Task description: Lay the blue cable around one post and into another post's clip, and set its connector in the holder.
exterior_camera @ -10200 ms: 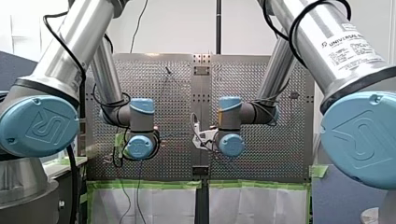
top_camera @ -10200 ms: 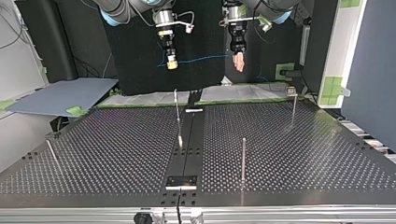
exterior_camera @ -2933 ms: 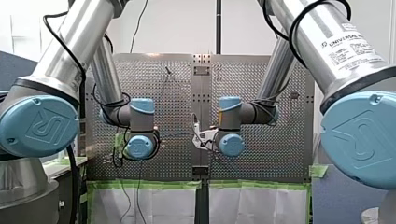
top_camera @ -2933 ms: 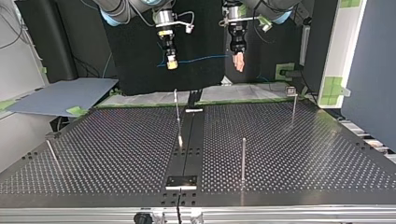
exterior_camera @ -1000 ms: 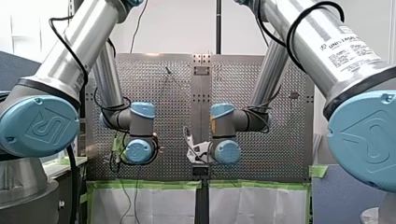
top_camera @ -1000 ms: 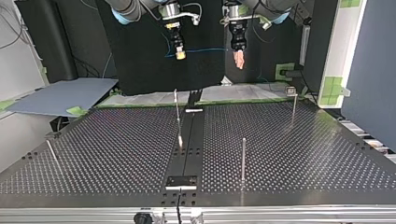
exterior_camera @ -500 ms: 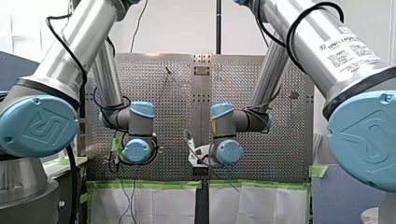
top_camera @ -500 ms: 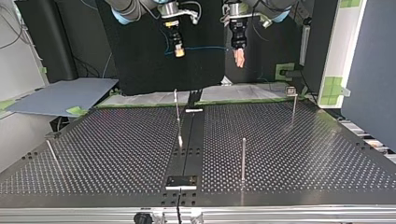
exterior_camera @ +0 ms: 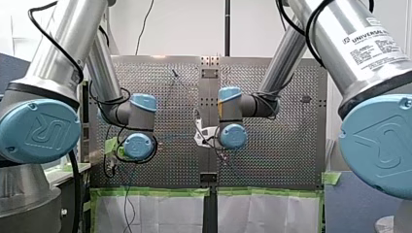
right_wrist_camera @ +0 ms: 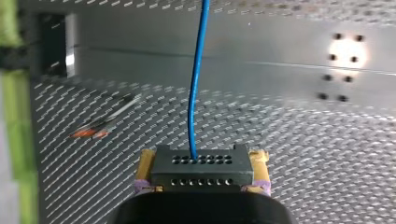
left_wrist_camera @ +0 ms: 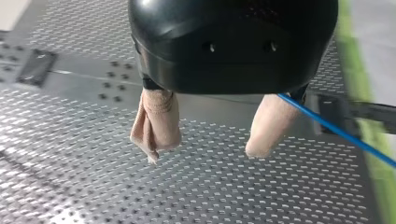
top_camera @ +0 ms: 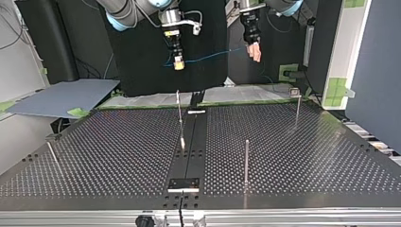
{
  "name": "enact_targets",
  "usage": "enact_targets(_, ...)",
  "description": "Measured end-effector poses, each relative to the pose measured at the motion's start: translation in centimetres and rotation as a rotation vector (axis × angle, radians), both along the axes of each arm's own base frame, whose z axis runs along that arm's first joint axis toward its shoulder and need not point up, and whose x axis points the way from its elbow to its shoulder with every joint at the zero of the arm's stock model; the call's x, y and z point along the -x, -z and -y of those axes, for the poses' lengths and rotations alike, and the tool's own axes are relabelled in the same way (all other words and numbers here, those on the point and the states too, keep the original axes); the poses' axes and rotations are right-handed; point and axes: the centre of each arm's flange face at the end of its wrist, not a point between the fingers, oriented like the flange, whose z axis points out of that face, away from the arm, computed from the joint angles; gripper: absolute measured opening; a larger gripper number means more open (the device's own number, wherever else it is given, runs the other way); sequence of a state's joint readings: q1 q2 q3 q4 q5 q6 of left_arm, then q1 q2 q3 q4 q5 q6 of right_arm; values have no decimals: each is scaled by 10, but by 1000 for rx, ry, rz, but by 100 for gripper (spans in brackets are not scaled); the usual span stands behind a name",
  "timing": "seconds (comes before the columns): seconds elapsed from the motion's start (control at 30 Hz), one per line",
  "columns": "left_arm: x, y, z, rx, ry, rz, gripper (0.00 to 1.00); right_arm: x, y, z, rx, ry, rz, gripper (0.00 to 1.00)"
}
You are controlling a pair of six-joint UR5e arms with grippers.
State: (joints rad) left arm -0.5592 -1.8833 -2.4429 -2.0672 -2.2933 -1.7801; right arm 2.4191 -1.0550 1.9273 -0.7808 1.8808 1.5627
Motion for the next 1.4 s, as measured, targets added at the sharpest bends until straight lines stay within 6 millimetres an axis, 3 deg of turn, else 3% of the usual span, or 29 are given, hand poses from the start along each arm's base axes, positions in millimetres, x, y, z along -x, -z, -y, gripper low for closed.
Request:
enact_targets(0.23, -23, -34, 15, 101, 11, 64, 100, -16, -60, 16, 34, -24, 76, 1)
enact_targets(0.63, -54, -101, 32, 253, 18, 171, 100, -26, -161, 34, 111, -30, 157, 1)
enact_targets(1.17, -84, -215, 29, 395, -46, 327, 100, -21, -304, 28, 218, -45, 257, 1)
enact_targets(1.4, -86, -272, 24, 433, -63, 393, 100, -21, -342, 26, 238, -54, 261, 1)
